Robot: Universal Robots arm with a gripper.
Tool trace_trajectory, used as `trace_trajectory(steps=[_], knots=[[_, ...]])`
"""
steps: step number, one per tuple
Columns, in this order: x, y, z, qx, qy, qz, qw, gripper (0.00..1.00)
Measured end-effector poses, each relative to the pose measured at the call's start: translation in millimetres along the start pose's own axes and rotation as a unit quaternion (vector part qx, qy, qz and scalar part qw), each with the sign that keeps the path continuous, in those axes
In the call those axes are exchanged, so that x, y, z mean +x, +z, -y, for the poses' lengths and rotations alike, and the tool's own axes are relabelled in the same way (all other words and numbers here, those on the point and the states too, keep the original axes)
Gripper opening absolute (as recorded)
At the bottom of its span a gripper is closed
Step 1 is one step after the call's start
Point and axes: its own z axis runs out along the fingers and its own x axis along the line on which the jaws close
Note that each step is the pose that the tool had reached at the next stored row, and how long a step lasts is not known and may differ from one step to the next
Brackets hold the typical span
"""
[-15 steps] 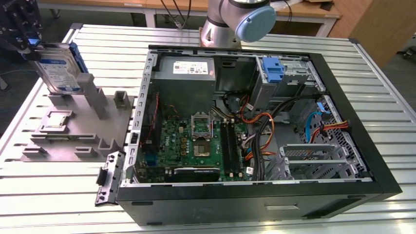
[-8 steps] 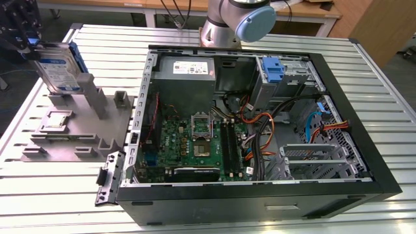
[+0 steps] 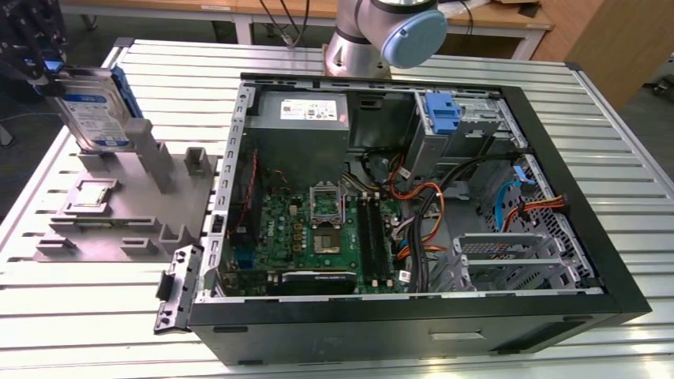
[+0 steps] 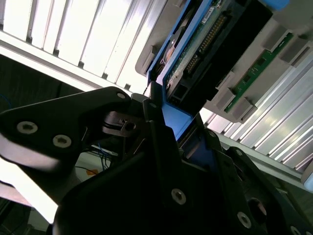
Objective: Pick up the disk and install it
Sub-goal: 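Pick up the disk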
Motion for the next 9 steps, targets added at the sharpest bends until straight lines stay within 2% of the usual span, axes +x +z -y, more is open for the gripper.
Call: trace_trajectory(steps=[3, 5, 9], knots=[[0.0, -0.5, 0.0, 0.0, 0.0, 0.0, 1.0, 0.36], [-0.1, -9.6, -0.1, 0.0, 0.0, -0.0005, 1.0, 0.36], [-0.1, -10.3, -0.2, -0.0001, 0.0, -0.0008, 1.0, 0.36]])
